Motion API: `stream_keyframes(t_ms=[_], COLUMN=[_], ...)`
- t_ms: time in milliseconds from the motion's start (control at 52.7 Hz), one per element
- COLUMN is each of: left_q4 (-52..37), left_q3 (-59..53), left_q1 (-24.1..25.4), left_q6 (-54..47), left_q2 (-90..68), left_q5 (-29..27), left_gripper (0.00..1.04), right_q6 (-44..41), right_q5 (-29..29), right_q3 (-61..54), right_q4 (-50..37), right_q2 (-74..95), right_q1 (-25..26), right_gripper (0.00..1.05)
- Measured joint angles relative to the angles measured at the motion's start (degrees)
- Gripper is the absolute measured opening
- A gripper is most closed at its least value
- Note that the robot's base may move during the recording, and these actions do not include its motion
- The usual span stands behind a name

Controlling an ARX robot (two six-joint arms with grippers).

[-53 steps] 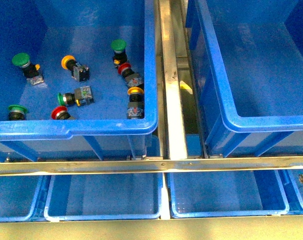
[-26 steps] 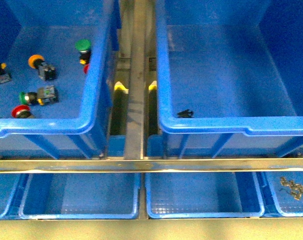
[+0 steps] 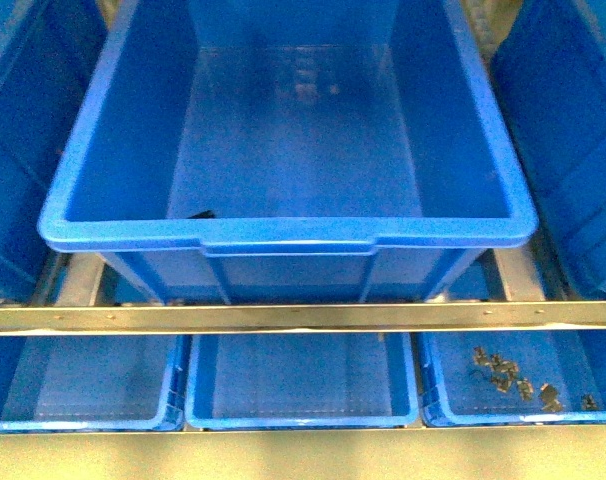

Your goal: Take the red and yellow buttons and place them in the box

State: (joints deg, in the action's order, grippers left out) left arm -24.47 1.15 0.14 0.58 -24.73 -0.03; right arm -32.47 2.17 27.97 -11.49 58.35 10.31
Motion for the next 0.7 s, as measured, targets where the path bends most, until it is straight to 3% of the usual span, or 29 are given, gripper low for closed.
stream_keyframes(t_ms=[702], left_q4=[13.42], left_q3=[0.0], left_q1=[-0.04], left_q6=[-0.09], left_q2=[13.75], left_q5=[0.17], left_gripper=[0.03], right_q6=[1.44], right_q5=[-1.68], right_q3=[-0.22], right_q4=[-2.08], right_q2=[0.85], right_q1=[-4.87], right_gripper=[0.27])
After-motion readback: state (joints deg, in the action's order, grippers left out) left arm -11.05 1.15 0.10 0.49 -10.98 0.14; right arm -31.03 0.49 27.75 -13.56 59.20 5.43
